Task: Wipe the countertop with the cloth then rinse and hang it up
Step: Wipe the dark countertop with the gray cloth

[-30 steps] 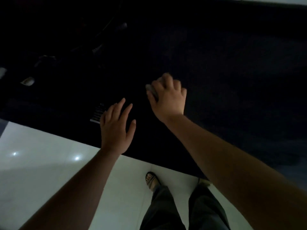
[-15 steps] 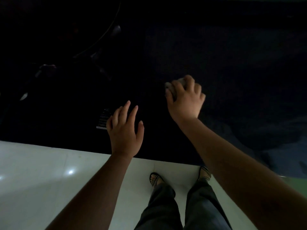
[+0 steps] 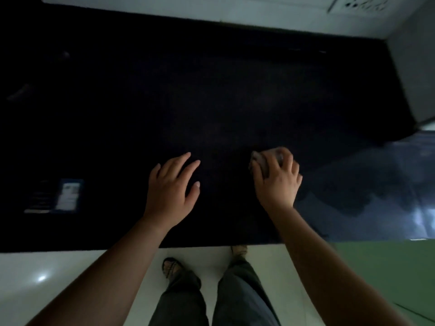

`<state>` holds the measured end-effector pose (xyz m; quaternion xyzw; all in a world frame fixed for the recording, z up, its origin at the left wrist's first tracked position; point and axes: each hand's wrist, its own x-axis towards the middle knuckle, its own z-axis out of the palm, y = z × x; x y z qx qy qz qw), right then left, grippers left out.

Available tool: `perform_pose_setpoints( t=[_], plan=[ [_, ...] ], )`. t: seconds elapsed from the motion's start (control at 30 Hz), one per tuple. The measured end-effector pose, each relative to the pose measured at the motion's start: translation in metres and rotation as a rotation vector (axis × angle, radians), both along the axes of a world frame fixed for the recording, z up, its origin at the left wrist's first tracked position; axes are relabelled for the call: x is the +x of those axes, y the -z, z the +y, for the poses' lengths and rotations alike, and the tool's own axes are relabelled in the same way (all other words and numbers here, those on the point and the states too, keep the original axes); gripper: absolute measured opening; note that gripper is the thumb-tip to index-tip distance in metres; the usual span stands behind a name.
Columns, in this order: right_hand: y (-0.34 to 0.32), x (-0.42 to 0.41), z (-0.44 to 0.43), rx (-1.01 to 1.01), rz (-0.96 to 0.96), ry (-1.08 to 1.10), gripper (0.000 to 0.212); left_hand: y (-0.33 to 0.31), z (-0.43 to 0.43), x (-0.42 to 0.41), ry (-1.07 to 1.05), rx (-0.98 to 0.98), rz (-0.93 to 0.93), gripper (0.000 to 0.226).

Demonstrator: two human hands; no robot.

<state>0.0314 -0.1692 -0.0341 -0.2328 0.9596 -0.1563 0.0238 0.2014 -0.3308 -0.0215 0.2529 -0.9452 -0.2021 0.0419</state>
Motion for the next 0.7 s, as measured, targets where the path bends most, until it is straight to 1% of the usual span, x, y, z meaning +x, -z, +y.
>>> perform_pose_setpoints(
  t=[0.07,0.13,0.17,0.23,0.3,0.33,0.37,0.43,0.5,0.57,0.63,0.7],
  plan=[
    [0.0,-0.05,-0.012,-0.007,-0.01,0.115,0.038,0.006,0.021,-0.036,-0.018,0.004,0.0,0.047],
    [0.003,-0.077,-0.02,-0.01,-0.019,0.139,0.038,0.015,0.042,-0.068,-0.097,0.011,-0.015,0.045],
    [0.003,-0.074,-0.022,-0.021,-0.019,0.107,0.038,0.018,0.049,-0.074,-0.149,-0.005,-0.032,0.045],
    [0.004,-0.058,-0.007,-0.039,-0.005,-0.054,0.037,0.023,0.057,-0.082,-0.215,-0.065,-0.057,0.046],
    [0.006,-0.045,0.023,-0.037,0.026,-0.243,0.038,0.024,0.057,-0.083,-0.223,-0.095,-0.07,0.046],
    [0.007,-0.047,0.038,-0.025,0.04,-0.298,0.038,0.024,0.057,-0.082,-0.226,-0.094,-0.073,0.046],
    [0.007,-0.057,0.048,-0.024,0.045,-0.314,0.038,0.024,0.056,-0.082,-0.233,-0.09,-0.073,0.047],
    [0.009,-0.091,0.047,-0.053,0.028,-0.217,0.036,0.024,0.057,-0.084,-0.254,-0.091,-0.065,0.046],
    [0.01,-0.127,0.019,-0.078,-0.002,-0.046,0.035,0.027,0.058,-0.084,-0.267,-0.095,-0.055,0.046],
    [0.011,-0.152,-0.027,-0.075,-0.015,0.019,0.037,0.029,0.058,-0.083,-0.277,-0.092,-0.043,0.045],
    [0.013,-0.16,-0.074,-0.086,-0.017,-0.059,0.038,0.03,0.058,-0.083,-0.279,-0.095,-0.042,0.046],
    [0.014,-0.152,-0.103,-0.096,-0.015,-0.206,0.038,0.03,0.058,-0.084,-0.283,-0.093,-0.048,0.046]
  ],
)
